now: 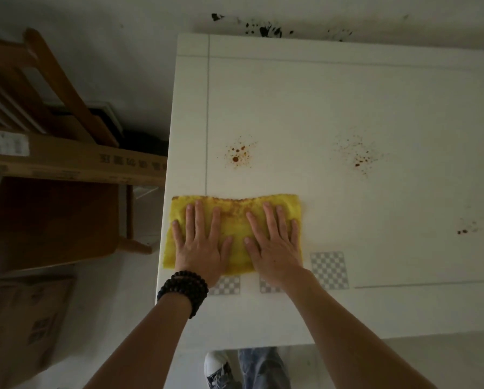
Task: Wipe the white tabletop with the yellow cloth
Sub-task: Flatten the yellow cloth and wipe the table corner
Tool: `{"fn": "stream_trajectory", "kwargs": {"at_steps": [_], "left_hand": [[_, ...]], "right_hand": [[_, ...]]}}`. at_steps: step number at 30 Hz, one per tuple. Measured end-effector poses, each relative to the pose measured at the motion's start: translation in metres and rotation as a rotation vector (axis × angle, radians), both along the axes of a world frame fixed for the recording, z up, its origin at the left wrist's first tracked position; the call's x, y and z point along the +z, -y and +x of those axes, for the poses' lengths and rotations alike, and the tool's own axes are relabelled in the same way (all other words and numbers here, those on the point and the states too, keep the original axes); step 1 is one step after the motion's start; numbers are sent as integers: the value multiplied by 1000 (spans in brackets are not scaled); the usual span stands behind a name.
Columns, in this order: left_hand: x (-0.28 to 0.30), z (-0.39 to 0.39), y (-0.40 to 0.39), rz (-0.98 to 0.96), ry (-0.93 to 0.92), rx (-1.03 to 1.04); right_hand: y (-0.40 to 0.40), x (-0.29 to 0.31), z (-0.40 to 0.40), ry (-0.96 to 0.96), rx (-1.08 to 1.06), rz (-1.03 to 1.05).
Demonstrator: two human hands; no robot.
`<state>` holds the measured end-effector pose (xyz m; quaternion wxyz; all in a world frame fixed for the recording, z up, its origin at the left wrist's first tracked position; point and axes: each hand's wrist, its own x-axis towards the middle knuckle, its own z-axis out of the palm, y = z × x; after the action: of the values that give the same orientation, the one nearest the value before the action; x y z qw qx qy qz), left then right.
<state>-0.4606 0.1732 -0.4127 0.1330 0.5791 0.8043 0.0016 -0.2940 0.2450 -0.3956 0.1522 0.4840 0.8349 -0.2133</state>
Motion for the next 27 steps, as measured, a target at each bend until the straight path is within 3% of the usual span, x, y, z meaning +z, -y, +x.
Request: {"fn": "stream_trajectory", "kwargs": {"at_steps": [18, 27], "left_hand": [[-14, -101, -282, 42, -55, 16], [-11, -103, -276, 37, -42, 4]], "right_hand": [[-283, -6, -116, -31, 5, 16], [-281, -6, -111, -48, 42, 52]]}}
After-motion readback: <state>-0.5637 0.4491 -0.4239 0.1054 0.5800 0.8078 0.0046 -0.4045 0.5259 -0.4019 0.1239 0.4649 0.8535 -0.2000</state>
